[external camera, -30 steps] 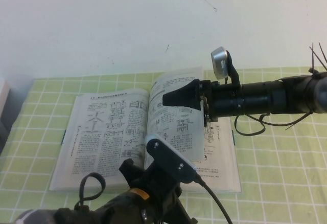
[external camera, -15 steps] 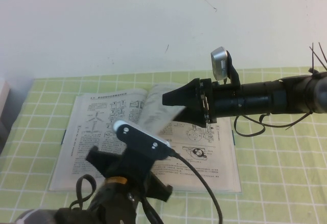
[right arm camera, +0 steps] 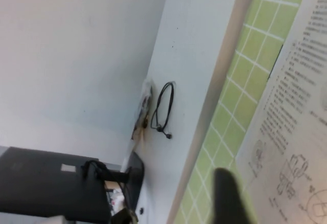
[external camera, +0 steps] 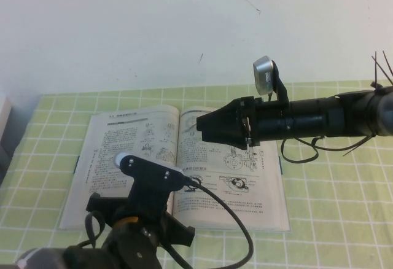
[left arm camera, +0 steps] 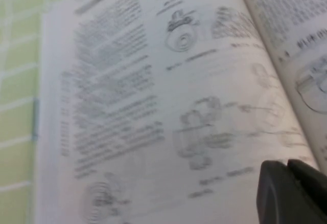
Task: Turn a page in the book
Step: Open the closed book
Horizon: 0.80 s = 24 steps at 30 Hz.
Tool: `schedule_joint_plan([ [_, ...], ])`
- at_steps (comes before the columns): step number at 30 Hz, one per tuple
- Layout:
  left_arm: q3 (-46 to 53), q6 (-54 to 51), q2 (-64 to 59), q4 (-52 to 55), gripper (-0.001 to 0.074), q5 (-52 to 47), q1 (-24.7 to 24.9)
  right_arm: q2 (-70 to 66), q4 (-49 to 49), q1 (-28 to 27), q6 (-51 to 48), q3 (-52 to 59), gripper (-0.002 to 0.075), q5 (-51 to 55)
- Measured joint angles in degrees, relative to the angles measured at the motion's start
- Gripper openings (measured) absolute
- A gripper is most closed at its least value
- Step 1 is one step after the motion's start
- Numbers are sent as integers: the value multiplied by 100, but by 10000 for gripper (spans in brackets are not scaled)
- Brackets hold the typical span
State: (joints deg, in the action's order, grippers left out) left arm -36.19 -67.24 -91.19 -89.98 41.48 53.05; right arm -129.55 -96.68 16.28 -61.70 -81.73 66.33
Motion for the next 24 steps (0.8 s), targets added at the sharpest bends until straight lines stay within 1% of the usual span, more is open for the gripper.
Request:
schedule_joint_plan([
  [2,0,64,0,-23,-4,-342,-115,0,0,0,-229,0,276,0],
  [3,0,110,0,-23,-4,-548,-206,0,0,0,-368,0,186,0],
  [4,0,160,0,-23,-4,-769,-318,0,0,0,-504,0,122,0],
  [6,0,285,0,-23,-4,-1219,-571,0,0,0,-644,0,58,0],
  [7,0,353,0,-23,-4,-1492,-737,0,0,0,-701,0,39,0],
  [9,0,426,0,-23,-4,-2067,-1108,10,243,0,-740,0,19,-89],
  [11,0,476,0,-23,-4,-2590,-1457,10,734,0,-700,0,11,-398],
  [13,0,508,0,-23,-4,-3134,-1818,10,1497,9,-487,0,8,-842],
  [16,0,508,0,-2,-4,-3752,-2203,10,2562,54,-112,0,6,-1355],
  [17,0,508,0,1,-4,-3916,-2298,10,2862,68,-6,0,6,-1490],
  [19,0,487,0,24,-4,-4190,-2424,10,3163,125,165,0,5,-1630],
  [24,0,61,42,49,-4,-4719,-2535,140,3346,184,254,0,5,-1800],
])
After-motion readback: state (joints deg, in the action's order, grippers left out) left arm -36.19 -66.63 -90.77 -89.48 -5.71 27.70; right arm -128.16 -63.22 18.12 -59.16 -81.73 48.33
